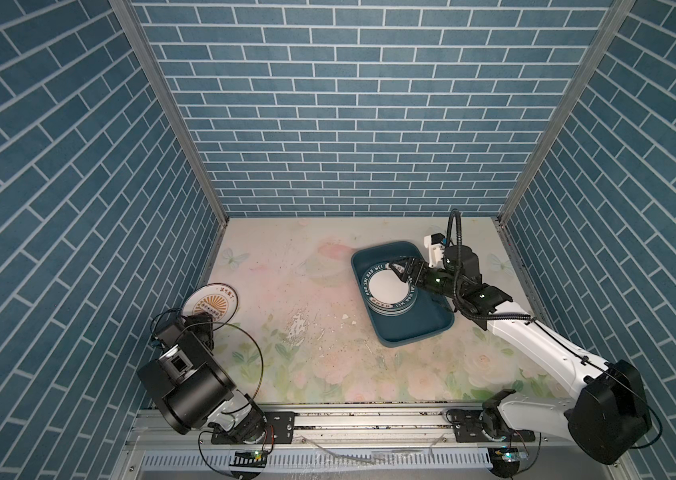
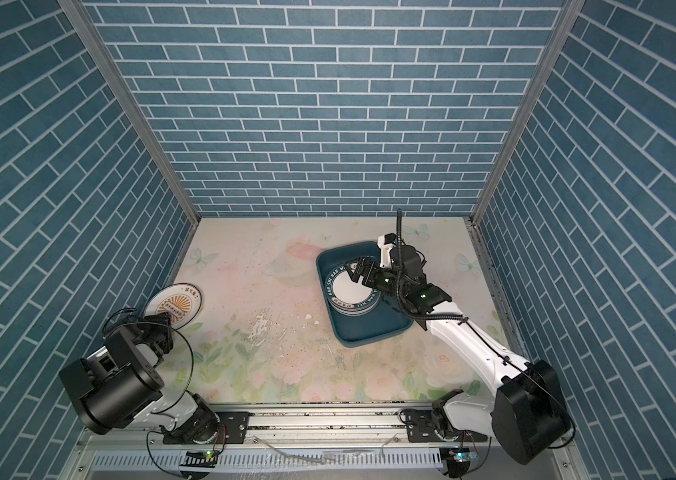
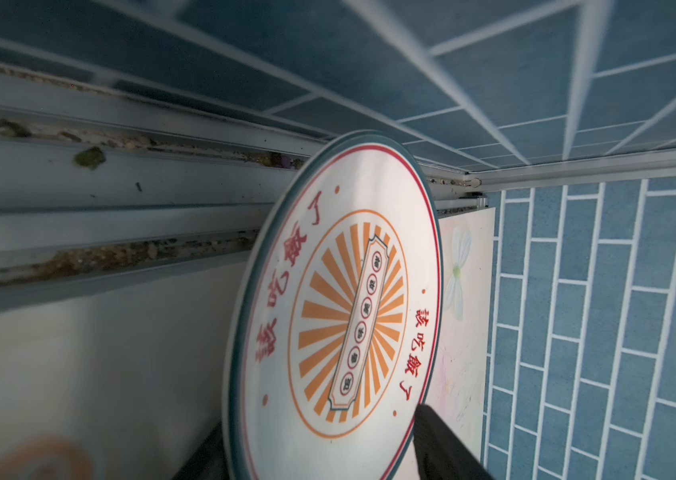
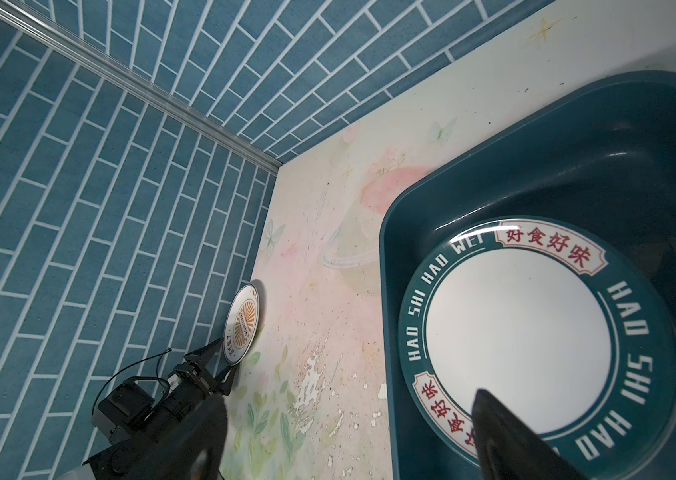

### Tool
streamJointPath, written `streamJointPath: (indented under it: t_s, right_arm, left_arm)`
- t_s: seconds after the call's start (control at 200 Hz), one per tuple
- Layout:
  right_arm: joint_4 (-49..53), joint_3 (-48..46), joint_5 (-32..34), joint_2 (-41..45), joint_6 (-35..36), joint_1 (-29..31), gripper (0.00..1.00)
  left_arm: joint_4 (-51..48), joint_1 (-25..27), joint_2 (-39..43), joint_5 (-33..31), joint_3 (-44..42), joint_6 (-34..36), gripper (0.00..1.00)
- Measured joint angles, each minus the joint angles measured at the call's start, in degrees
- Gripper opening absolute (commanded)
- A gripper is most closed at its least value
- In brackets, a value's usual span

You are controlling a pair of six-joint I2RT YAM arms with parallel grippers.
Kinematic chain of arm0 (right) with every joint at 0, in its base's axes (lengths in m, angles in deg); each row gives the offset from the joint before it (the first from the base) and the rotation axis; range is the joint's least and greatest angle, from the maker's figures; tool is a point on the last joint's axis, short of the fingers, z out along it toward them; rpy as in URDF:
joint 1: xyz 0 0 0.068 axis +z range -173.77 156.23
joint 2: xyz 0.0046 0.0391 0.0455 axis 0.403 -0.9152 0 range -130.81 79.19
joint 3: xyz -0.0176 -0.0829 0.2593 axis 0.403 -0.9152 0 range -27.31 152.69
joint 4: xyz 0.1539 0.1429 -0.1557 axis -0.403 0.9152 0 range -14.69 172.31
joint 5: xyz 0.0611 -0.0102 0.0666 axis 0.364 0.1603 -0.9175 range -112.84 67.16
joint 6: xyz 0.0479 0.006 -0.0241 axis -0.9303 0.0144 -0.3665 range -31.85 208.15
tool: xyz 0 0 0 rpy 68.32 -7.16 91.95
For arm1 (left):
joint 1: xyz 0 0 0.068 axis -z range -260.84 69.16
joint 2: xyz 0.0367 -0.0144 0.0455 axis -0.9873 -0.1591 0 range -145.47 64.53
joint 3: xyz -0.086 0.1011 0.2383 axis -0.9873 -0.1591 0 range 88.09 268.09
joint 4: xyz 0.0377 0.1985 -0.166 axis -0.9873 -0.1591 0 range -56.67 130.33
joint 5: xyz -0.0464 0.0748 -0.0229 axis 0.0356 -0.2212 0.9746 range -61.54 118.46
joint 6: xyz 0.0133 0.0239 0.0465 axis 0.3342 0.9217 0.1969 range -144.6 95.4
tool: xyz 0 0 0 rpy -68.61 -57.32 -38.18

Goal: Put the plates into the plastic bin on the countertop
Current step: 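Lift the sunburst plate on edge with the left gripper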

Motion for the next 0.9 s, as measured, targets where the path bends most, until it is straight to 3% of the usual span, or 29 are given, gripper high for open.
streamJointPath:
  t_s: [0.575,0.9]
  right_arm:
    - [1.4,-0.1,1.9,1.0,0.0,0.1,0.91]
    - [2.2,-2.4,3.3,4.5,0.0,0.1,0.91]
  left_arm:
    - [4.9,-0.2,-2.7,0.8,-3.1,-4.0,0.08]
    - [1.9,-0.3,2.9,2.1,-4.1,-4.9,0.02]
